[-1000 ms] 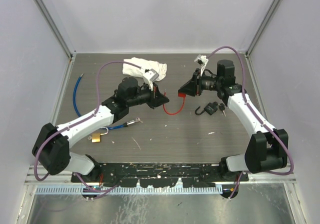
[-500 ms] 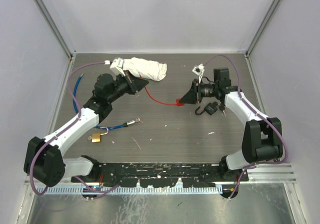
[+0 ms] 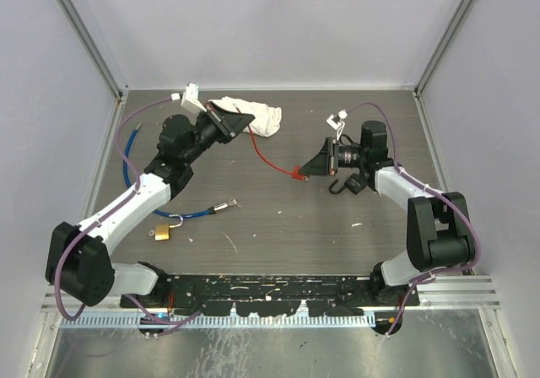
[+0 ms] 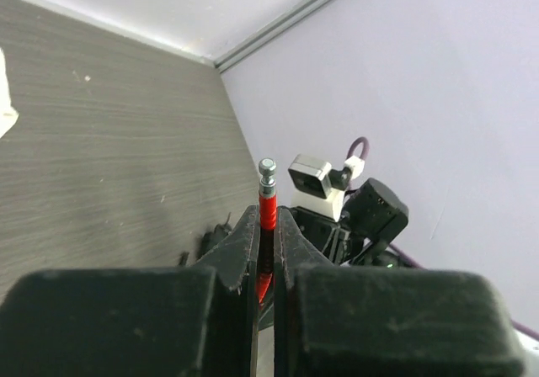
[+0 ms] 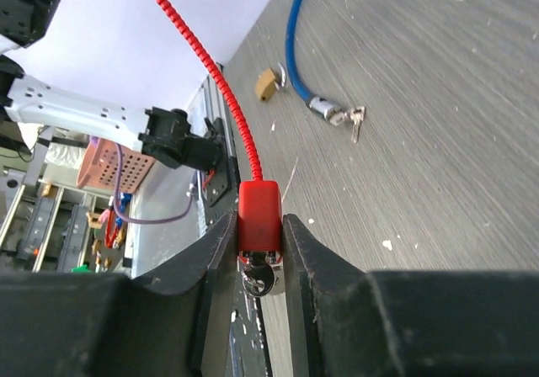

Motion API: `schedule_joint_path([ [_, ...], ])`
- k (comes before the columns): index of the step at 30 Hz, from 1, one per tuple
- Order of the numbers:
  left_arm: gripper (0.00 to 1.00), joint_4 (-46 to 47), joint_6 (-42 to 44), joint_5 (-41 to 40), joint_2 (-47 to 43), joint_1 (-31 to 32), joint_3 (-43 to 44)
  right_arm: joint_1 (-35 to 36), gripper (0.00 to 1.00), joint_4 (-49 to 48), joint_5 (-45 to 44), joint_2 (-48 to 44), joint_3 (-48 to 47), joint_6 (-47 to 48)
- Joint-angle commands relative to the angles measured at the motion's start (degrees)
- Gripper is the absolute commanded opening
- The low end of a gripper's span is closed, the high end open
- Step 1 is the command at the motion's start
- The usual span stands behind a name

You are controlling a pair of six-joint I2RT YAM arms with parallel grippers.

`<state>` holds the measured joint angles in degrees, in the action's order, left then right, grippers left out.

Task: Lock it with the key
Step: Adjust the lock.

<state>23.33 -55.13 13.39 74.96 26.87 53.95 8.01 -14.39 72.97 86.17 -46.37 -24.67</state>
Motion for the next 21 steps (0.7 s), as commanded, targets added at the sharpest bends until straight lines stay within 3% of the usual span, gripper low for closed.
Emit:
schedule_joint_path([
  [1, 0.0, 1.92, -2.06, 0.27, -0.92, 0.2, 7.16, 0.08, 0.35, -19.1, 1.5, -0.57, -0.73, -13.8],
  [5, 0.0, -0.37, -1.43, 0.09, -1.54, 0.19, 11.0, 0.07, 0.48, -32.21, 0.95, 0.38, -0.32, -23.82],
  [13, 0.0, -4.94, 0.54, -0.77, -4.49, 0.2, 16.51, 0.07, 0.77, -68.31, -2.09, 2.86, 1.68, -45.32],
  [17, 0.0, -6.81, 1.41, -0.23, -4.82, 0.2, 19.32, 0.07, 0.94, -82.29, -7.7, 3.96, 5.29, -44.62],
  [21, 0.0, -8.0, 1.62, 1.09, -4.74, 0.21, 22.21, 0.08, 0.95, -82.58, -9.37, 7.19, 3.74, -41.35],
])
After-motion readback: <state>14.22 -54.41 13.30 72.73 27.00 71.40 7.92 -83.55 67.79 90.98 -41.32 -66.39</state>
